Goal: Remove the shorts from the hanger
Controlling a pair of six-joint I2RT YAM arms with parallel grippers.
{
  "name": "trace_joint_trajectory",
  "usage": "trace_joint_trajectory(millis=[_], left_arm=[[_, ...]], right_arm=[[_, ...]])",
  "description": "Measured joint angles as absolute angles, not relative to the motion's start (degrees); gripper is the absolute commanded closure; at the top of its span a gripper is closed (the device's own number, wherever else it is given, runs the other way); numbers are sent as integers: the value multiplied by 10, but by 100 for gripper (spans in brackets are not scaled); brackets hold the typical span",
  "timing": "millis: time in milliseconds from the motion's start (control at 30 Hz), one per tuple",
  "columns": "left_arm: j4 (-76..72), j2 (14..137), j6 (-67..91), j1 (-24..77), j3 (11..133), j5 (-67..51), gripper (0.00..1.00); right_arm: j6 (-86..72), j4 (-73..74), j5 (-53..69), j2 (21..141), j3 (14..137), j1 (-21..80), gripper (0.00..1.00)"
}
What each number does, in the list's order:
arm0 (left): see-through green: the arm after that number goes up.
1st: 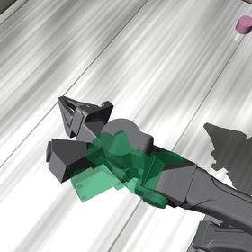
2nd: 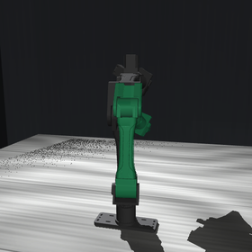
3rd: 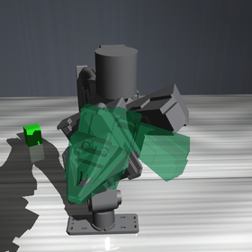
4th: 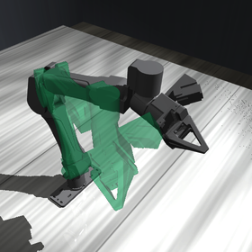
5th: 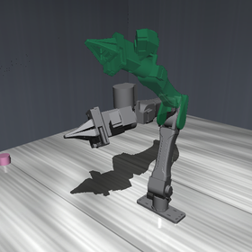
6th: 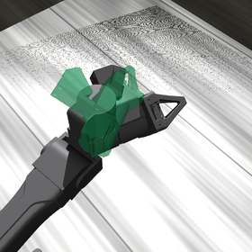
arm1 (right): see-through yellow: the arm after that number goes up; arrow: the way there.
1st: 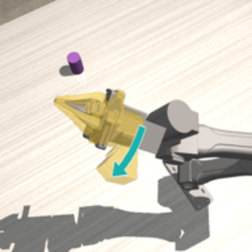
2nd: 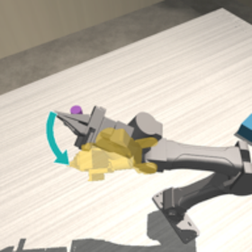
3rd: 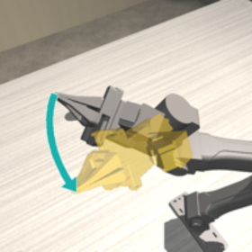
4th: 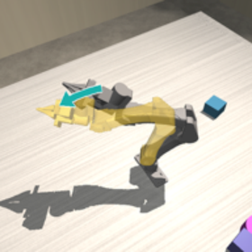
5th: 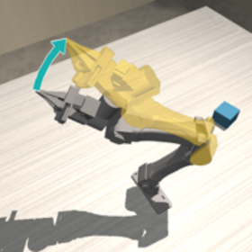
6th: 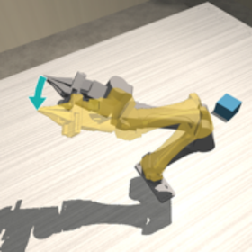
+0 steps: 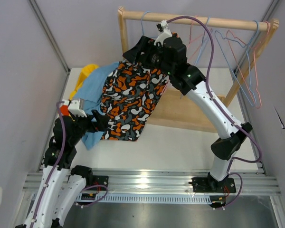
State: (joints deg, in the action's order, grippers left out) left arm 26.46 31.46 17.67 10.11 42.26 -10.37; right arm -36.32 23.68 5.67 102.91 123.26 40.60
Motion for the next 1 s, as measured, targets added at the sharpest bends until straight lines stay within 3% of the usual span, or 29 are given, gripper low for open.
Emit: trace_joint_trajectory(millis=[300,433,533,700,1000], left_arm=[[273,283,181,124,406,-109,1],[272,280,181,130,404,-110,1],[271,280,181,133,401,-112,1],[271,280,182,136,401,-114,1],[270,281,181,144,401,-122,1]], right_arm=[[-375,146,-42,1083,1232,453,35],[-375,131,-77,1096,1232,462,47],[-375,127,-96,1098,1232,463,71],[-385,129,-112,1099,1232,463,98],[-388,118,-115,1051,1157,468,100]])
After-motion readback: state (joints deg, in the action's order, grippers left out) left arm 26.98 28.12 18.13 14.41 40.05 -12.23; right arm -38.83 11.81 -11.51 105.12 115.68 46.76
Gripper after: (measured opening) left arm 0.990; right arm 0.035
